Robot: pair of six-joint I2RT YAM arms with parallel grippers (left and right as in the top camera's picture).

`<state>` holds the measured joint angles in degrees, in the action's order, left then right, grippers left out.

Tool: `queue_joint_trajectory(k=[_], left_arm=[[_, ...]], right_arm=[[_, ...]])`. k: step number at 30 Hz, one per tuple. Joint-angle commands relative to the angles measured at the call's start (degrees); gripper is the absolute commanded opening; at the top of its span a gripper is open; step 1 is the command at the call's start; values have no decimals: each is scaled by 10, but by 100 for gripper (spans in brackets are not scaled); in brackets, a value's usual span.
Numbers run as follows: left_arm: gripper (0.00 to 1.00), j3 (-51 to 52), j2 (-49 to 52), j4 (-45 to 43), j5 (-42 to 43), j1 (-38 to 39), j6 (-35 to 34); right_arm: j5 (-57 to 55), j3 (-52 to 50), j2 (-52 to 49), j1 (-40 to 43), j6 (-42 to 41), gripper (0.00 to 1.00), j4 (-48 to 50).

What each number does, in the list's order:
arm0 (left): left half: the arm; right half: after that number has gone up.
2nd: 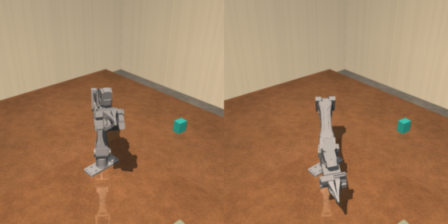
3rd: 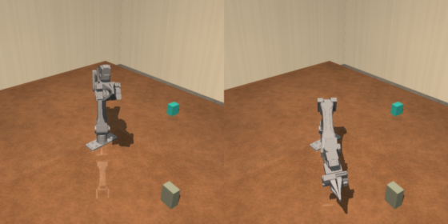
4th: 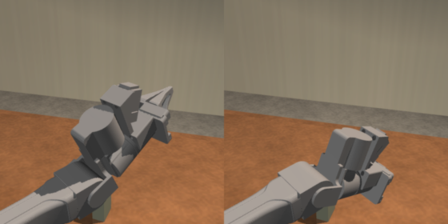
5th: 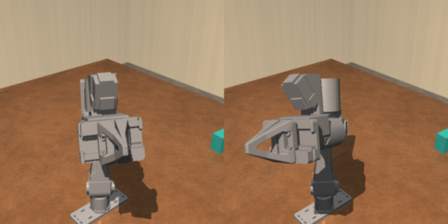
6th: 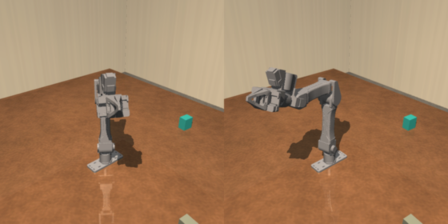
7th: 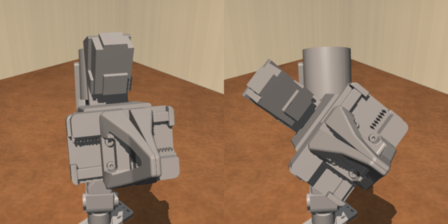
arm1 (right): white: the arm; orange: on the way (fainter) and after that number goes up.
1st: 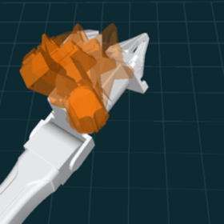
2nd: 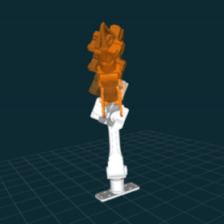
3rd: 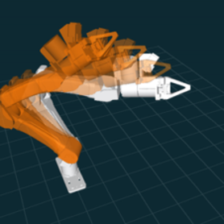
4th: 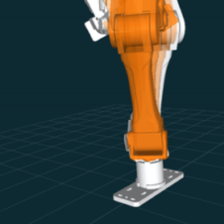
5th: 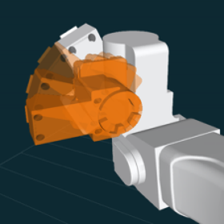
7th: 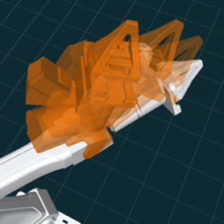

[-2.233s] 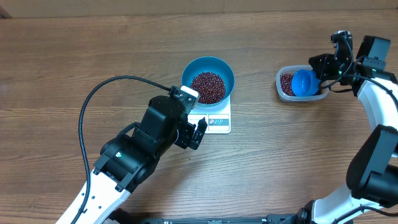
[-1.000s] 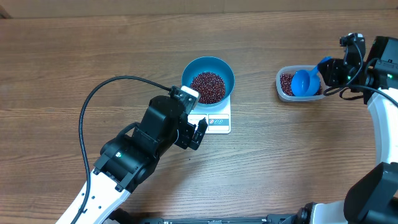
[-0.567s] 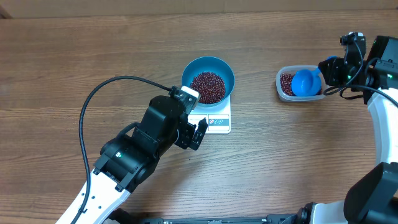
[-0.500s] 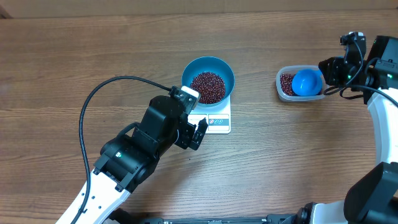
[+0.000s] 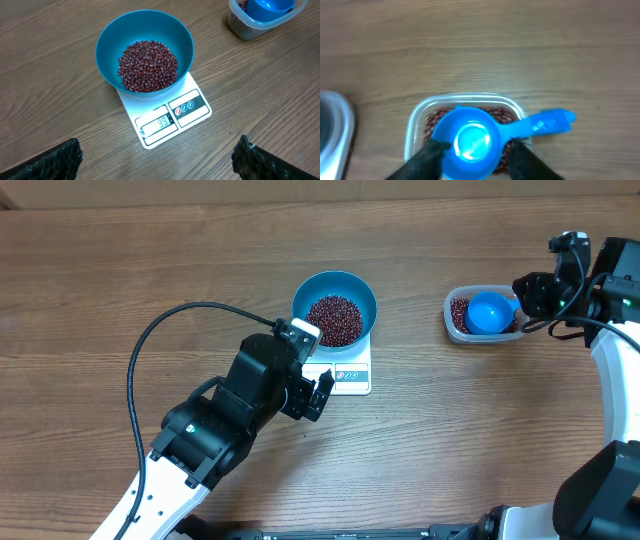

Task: Scoop item into bowl and weigh 150g on scale
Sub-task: 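Lower the scoop into the bean container with right gripper, then release the scoop in the container and pull right gripper back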

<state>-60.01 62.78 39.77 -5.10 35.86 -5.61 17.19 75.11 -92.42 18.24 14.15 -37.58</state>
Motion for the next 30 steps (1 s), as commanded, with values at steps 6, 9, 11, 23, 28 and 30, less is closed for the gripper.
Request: queue_joint_trajectory(k=[6,9,11,23,28,30], left_arm=[[99,1,-7,-2,7,-3,3],[100,1,-7,-1,7,-3,3],[100,1,-7,-1,7,-3,3],[100,1,-7,-6,7,-3,3],[100,1,-7,-9,7,-3,3],[99,1,-7,-8,7,-3,3]], right_arm=[[-74,11,-31,19,-69,69,3],[-21,11,-51,43,-69,75,9],[31,11,-66,67,-72,79,13],[361,11,-127,245,-95,100,31],[483,11,-170,254,-57,100,39],[485,11,-189,248,-58,100,50]])
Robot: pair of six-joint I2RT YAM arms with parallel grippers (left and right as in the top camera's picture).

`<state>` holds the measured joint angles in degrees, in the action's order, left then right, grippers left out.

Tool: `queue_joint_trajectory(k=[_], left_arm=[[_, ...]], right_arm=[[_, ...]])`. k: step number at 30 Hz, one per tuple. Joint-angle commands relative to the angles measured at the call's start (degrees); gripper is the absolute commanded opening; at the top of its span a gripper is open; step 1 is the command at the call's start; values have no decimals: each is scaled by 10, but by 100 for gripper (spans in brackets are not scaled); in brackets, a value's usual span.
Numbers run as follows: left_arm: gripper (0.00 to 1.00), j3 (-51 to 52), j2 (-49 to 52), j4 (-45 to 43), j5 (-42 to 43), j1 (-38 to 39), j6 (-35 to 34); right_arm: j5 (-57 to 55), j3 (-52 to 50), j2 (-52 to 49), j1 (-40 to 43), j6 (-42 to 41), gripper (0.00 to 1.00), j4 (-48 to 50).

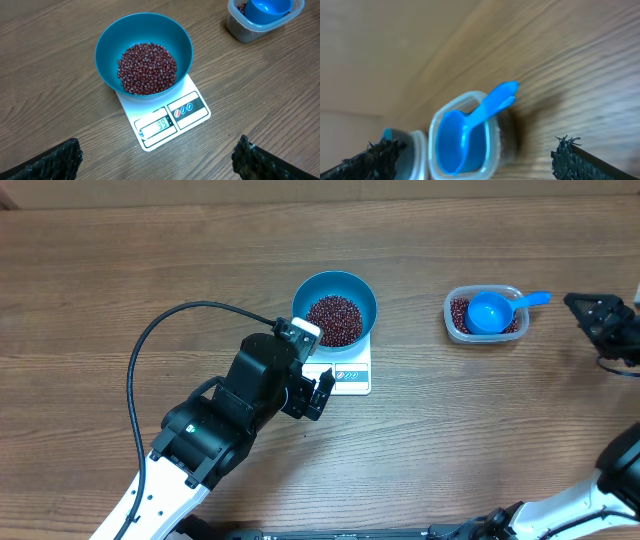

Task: Scoop item into bowl and weigh 150g on scale
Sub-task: 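Release the scoop in the container and pull right gripper back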

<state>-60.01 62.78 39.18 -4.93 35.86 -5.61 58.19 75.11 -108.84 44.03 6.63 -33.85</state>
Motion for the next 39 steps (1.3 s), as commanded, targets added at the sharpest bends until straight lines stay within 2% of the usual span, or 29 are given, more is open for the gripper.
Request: queue_joint_trajectory(k=[1,6,10,14,17,21,30,35,39], left_arm=[[99,1,-7,-2,5,-3,3],[100,1,-7,-2,5,-3,3],[100,1,-7,-3,5,-3,3],[99,1,-7,-2,5,-3,3],[100,1,-7,-2,5,-3,3],[99,1,-7,-3,5,-3,3],[100,1,-7,-5,5,-3,3],[99,1,-7,-5,5,-3,3],[100,1,-7,-5,5,-3,3]], right_arm=[[75,11,-31,-12,12,100,22],[134,15,-51,-13,-47,100,100],[214,59,-78,-13,-111,100,157],[302,118,-116,-13,-232,100,257],[318,124,-126,-13,-374,100,392],[318,124,-127,-13,-453,100,479],[310,123,-128,-13,-454,100,463],[224,123,-128,-13,-453,100,364],[196,123,-128,-13,-405,100,313]])
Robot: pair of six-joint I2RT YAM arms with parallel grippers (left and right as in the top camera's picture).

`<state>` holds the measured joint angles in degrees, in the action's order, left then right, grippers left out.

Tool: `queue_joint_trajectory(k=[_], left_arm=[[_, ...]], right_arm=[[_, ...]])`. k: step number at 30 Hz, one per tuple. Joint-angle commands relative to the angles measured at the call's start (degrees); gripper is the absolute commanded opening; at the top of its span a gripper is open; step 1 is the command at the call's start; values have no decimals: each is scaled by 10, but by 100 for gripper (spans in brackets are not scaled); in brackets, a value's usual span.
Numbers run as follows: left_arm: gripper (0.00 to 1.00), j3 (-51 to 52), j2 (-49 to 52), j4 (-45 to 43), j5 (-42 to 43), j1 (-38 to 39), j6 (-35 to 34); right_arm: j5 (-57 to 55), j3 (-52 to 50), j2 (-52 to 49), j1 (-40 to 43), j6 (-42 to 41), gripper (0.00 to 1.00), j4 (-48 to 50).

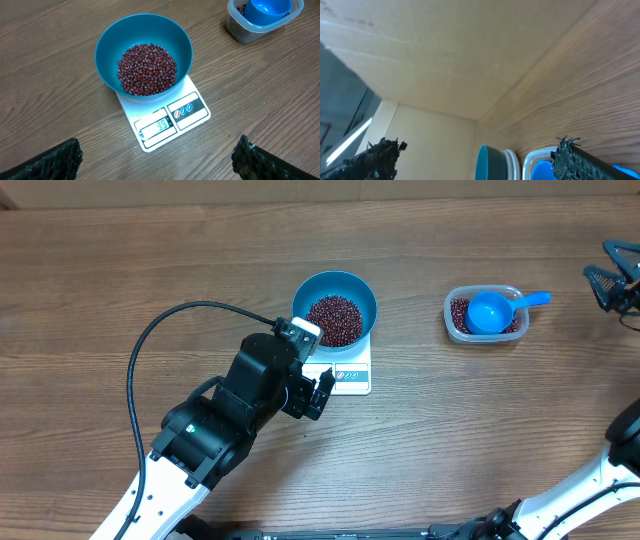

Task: Scoop item into bowl and weigh 150g on scale
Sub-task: 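Release the scoop in the container and pull right gripper back, then move right gripper to the scoop handle and grasp it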

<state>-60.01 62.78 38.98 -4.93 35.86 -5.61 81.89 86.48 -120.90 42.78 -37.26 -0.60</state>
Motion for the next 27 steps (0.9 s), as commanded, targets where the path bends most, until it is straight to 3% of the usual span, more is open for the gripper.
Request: queue_joint_trajectory(k=[1,7,17,27], left_arm=[[99,1,-7,-3,5,-3,3],[100,1,-7,-7,5,-3,3],[100,1,-7,-17,5,-3,3],[100,1,-7,-17,5,-3,3]], right_arm=[[-49,9,-7,0,42,100,-30],[-169,9,-7,0,164,100,-179],[-242,9,-7,-12,331,100,-297],[-294,9,-7,-78,363,100,-299]])
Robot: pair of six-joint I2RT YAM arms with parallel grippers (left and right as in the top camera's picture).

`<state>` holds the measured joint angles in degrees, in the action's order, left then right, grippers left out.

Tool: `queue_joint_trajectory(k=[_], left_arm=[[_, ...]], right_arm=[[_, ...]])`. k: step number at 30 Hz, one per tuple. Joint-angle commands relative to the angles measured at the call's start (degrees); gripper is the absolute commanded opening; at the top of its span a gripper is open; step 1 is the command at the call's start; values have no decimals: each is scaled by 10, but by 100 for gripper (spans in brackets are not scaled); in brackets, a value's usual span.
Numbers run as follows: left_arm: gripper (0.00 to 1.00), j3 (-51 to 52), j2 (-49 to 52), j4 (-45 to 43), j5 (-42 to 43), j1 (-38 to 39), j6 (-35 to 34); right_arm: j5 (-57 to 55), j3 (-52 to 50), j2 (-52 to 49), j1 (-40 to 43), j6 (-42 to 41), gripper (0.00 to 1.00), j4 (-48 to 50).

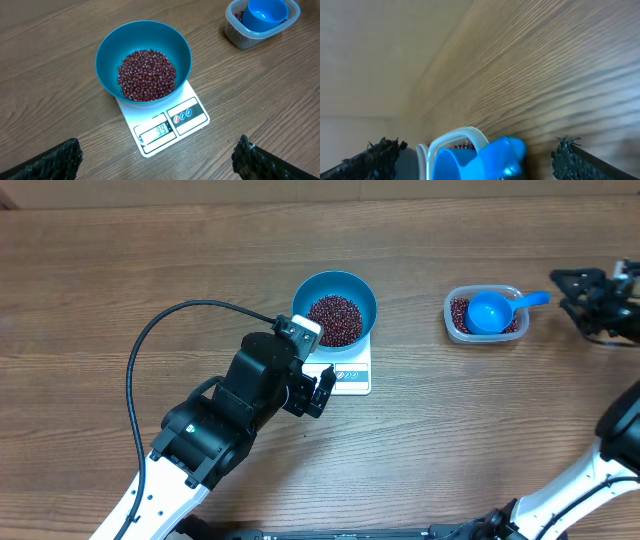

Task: Scoop item into bowl and weigh 150g on scale
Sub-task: 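Move right gripper to the scoop handle and grasp it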

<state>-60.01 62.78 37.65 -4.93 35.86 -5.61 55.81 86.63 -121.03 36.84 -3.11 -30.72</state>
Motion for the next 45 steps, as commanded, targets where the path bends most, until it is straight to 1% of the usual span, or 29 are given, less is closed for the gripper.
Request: queue_joint_trajectory(k=[1,9,11,20,30,36,41,45], left_arm=[[100,1,-7,-2,5,-3,3],[100,1,-7,-2,5,-3,3],[100,1,-7,-2,5,-3,3],[100,1,-7,-2,5,-3,3],[100,1,-7,-2,5,-3,3],[100,1,-7,-2,5,-3,3],[100,1,-7,-2,5,-3,3],[100,1,-7,-2,5,-3,3]], right_arm=[[-37,7,-6,-25,21,100,2],[-70,7,-6,-27,23,100,-16],[-69,7,-6,-27,34,100,-20],[-69,7,-6,-27,36,100,-16],[-31,7,-6,-27,36,100,-12],[-10,7,-6,-27,37,93,-24],[18,7,-6,-27,36,91,-24],[33,7,-6,-27,37,87,-23]])
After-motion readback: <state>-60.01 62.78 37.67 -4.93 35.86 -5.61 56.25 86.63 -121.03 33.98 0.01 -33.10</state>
